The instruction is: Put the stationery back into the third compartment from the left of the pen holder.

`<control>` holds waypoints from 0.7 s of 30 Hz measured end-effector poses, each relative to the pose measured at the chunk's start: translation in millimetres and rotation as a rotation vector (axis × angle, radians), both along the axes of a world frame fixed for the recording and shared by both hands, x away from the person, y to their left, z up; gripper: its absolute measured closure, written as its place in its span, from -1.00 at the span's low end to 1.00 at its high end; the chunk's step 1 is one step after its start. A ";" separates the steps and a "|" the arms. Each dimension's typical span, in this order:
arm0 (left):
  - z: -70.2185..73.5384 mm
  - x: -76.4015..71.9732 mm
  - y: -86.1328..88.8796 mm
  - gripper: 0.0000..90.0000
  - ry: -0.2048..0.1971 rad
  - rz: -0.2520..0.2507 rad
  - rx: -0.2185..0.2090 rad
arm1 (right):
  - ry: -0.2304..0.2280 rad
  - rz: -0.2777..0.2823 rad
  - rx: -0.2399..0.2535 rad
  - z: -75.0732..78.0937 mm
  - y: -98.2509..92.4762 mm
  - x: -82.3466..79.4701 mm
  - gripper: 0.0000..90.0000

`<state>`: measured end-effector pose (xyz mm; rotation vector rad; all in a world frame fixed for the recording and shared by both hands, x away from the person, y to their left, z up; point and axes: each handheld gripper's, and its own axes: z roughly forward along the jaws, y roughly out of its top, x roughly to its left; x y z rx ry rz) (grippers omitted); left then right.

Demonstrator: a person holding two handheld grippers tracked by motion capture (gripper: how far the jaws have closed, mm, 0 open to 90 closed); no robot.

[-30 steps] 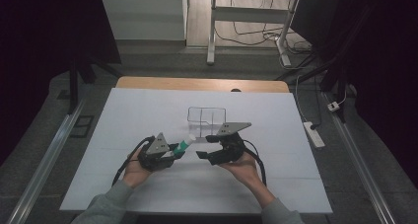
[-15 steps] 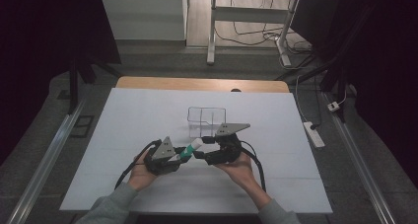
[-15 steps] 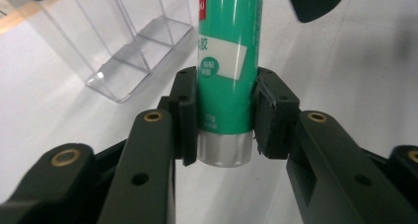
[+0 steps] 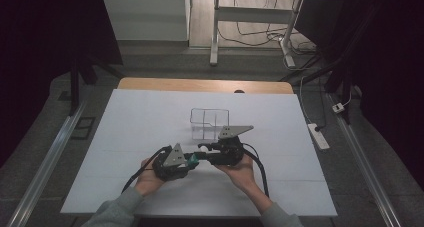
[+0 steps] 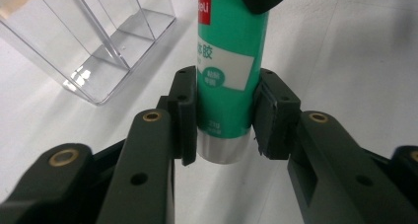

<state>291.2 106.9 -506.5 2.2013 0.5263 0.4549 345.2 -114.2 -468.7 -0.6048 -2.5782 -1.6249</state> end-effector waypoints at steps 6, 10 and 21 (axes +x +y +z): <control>-0.1 1.5 3.1 0.24 0.009 0.044 -0.019 | -0.080 -0.010 -0.031 4.4 2.8 -7.0 0.44; 1.3 4.8 8.3 0.05 0.036 0.077 -0.037 | -0.098 -0.030 -0.032 6.9 -1.0 -6.5 0.44; 5.7 7.0 27.5 -0.13 0.066 0.136 -0.062 | -0.142 -0.095 -0.030 15.9 -15.5 -2.6 0.44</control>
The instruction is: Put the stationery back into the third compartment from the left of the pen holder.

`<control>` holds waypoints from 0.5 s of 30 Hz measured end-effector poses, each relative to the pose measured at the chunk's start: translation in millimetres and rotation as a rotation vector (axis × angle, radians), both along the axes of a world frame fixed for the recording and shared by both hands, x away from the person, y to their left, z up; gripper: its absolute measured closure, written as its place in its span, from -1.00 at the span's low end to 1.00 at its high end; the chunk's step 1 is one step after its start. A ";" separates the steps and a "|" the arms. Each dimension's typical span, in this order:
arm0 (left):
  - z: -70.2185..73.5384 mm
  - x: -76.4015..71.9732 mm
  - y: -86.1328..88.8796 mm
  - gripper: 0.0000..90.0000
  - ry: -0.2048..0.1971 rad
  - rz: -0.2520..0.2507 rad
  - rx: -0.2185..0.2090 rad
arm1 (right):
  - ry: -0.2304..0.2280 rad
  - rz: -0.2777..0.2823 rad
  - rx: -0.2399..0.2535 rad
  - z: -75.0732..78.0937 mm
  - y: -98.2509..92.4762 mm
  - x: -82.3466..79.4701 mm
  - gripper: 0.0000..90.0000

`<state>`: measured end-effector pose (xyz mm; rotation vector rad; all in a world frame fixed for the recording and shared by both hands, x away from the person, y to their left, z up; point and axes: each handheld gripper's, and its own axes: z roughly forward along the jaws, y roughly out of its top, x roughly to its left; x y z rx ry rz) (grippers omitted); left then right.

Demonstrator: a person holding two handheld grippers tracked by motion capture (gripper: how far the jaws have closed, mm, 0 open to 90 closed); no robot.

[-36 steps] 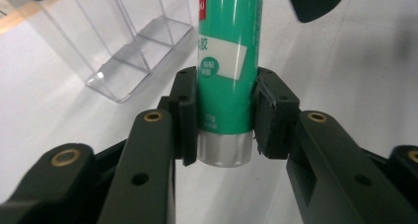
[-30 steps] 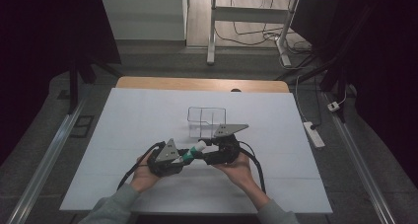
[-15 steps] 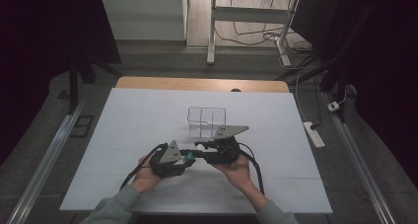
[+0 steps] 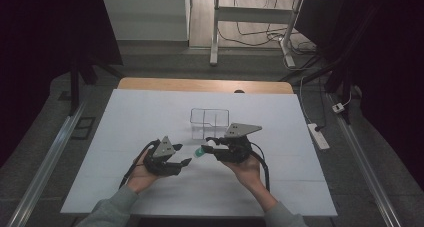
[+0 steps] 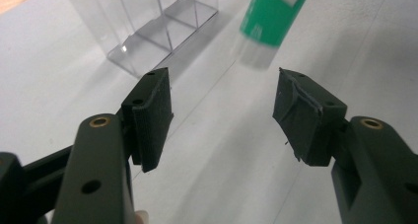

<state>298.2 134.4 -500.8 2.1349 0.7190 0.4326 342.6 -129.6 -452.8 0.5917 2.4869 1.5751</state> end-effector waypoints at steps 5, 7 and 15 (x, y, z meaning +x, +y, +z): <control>0.8 -3.6 12.4 -0.15 0.006 0.019 0.000 | -0.014 -0.021 0.006 4.7 -5.4 0.8 0.45; 0.9 -5.4 18.2 -0.15 0.011 0.034 -0.010 | -0.022 -0.027 0.006 6.4 -7.1 0.8 0.44; -1.8 -15.9 37.5 -0.16 0.032 0.041 -0.005 | -0.041 -0.047 0.015 12.7 -13.5 3.0 0.44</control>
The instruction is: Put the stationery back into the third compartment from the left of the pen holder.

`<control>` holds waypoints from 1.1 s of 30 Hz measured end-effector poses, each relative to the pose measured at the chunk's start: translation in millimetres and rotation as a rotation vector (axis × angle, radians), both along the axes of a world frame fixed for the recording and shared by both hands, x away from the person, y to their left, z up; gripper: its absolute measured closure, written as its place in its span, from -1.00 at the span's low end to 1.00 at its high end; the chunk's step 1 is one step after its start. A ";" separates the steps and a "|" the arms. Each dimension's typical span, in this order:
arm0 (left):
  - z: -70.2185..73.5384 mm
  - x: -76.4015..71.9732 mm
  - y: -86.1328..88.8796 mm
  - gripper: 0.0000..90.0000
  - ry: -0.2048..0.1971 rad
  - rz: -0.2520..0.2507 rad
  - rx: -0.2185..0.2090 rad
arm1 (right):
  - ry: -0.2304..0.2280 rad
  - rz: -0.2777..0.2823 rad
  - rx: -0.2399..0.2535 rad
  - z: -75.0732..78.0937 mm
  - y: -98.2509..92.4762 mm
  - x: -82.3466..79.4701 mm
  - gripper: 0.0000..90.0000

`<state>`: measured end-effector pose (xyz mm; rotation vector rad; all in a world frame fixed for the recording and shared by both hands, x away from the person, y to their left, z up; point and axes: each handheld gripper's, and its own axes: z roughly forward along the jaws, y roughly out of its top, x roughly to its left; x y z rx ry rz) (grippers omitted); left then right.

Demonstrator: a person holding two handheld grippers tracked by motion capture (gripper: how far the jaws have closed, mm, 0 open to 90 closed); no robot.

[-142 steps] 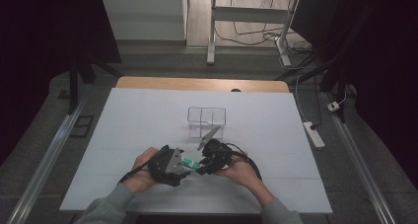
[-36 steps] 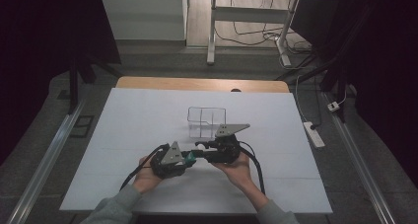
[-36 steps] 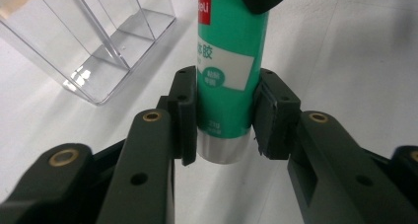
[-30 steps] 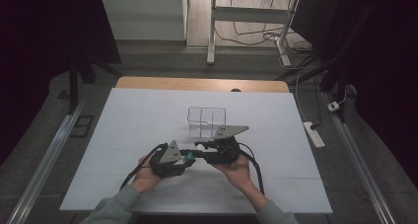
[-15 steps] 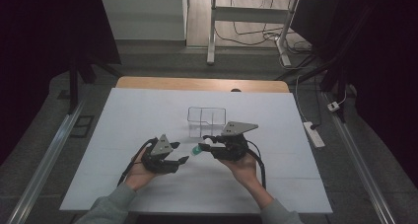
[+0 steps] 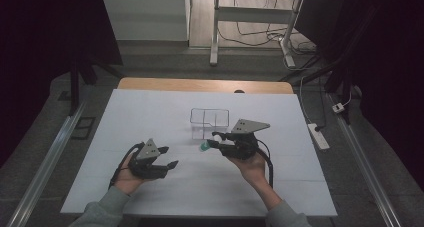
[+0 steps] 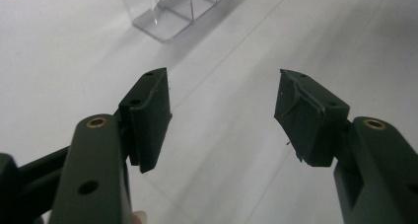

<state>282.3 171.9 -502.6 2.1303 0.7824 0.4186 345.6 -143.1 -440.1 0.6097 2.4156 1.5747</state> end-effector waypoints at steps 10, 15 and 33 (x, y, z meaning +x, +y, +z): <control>-3.6 -6.7 23.8 -0.16 0.017 0.035 0.003 | -0.014 -0.039 0.024 9.0 -11.5 5.0 0.44; -6.7 -10.0 33.4 -0.18 0.028 0.050 0.006 | -0.027 -0.061 0.035 14.5 -17.1 7.7 0.44; -13.5 -12.2 42.6 -0.22 0.051 0.078 0.019 | -0.084 -0.132 0.087 41.5 -33.5 19.7 0.44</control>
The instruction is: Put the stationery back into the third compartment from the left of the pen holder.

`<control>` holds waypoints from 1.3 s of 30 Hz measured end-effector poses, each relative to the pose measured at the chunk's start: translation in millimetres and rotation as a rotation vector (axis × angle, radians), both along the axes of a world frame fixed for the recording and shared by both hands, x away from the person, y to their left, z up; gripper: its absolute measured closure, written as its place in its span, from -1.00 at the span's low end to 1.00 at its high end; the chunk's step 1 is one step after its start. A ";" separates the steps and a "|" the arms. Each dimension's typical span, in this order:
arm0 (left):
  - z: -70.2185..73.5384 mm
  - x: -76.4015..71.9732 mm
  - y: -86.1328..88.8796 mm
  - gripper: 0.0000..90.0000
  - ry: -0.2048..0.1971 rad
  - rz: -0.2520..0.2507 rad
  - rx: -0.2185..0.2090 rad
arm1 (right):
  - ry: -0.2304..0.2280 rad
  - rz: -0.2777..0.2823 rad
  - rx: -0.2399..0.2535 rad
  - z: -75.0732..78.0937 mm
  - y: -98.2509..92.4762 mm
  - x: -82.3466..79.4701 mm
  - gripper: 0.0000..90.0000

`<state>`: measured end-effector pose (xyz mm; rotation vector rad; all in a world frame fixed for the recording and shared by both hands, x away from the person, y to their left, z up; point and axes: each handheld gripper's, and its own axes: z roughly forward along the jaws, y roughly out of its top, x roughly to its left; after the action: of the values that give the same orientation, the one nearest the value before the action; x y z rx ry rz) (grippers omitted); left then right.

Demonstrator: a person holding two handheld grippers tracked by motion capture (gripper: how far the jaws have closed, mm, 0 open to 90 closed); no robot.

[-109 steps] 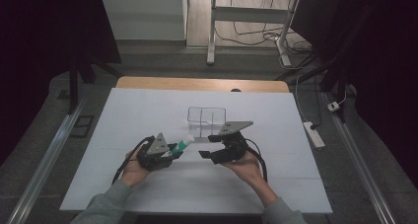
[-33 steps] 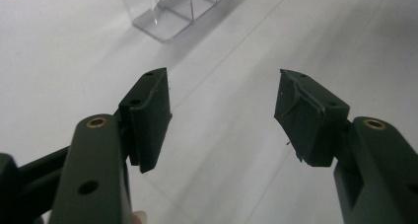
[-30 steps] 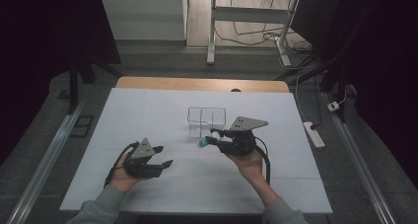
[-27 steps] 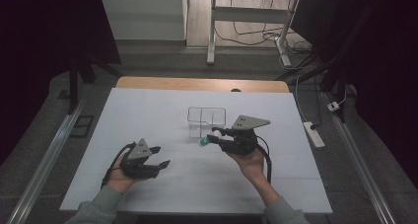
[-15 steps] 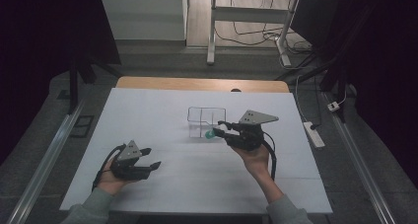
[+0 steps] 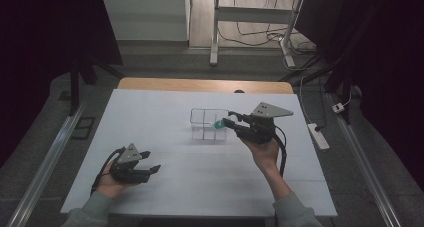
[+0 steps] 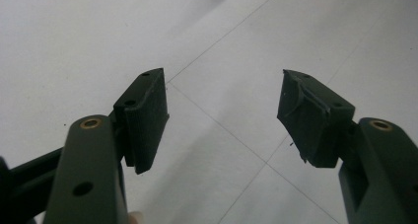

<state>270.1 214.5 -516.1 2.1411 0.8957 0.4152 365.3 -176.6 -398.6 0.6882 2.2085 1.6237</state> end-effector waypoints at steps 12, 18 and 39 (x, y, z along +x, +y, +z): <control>-0.9 1.6 4.3 -0.22 0.004 0.015 -0.004 | 0.020 -0.101 -0.042 -2.6 -3.5 19.0 0.44; -1.8 1.9 4.1 -0.23 0.009 0.016 0.001 | 0.055 -0.129 -0.072 -13.6 -2.8 34.9 0.44; -5.5 4.0 4.6 -0.23 0.012 0.029 0.014 | 0.079 -0.154 -0.103 -26.3 0.9 42.8 0.05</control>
<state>274.1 219.1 -521.6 2.1477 0.9342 0.4251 408.1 -175.7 -424.9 0.8827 2.2157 1.4203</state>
